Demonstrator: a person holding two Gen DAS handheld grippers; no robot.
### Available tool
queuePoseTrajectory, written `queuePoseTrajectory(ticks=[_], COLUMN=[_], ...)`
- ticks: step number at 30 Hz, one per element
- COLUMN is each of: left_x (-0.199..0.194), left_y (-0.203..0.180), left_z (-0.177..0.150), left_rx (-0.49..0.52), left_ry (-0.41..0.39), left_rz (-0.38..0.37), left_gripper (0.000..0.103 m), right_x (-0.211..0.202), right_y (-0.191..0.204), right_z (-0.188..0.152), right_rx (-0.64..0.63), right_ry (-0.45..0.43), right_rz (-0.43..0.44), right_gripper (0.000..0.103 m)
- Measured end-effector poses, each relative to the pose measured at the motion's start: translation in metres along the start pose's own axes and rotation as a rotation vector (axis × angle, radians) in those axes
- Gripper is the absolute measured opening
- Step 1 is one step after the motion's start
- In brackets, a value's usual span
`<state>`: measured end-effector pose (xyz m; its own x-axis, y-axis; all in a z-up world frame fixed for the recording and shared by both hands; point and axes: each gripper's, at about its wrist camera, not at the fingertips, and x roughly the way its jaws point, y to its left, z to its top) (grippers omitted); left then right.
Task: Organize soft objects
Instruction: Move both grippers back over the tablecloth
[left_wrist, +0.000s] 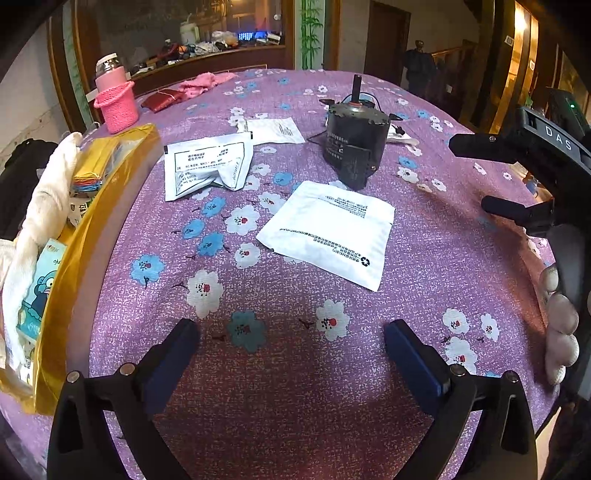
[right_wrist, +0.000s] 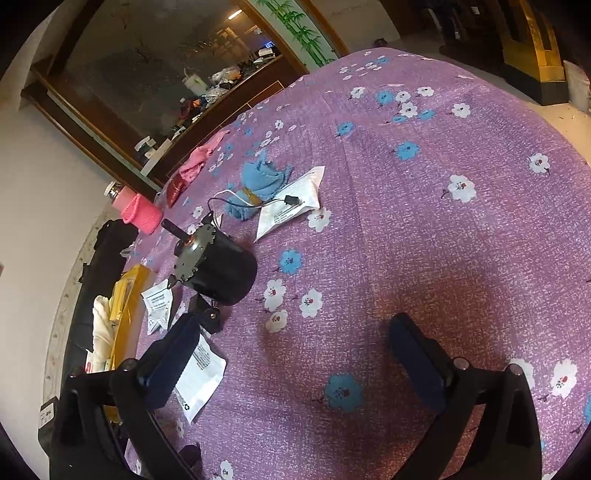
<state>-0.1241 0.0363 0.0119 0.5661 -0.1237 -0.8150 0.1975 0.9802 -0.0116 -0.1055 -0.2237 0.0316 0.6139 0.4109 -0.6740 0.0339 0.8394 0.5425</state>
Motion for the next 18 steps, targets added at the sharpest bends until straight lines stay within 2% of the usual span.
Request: queuePoseTrajectory(ticks=[18], left_x=[0.0], left_y=[0.0], left_z=[-0.002], left_rx=[0.001], left_ry=[-0.023], left_rz=[-0.008], left_gripper=[0.102], right_x=[0.006], right_y=[0.013], right_z=[-0.004], right_rx=[-0.066], right_ry=[0.003], right_rz=[-0.083], right_gripper=[0.103])
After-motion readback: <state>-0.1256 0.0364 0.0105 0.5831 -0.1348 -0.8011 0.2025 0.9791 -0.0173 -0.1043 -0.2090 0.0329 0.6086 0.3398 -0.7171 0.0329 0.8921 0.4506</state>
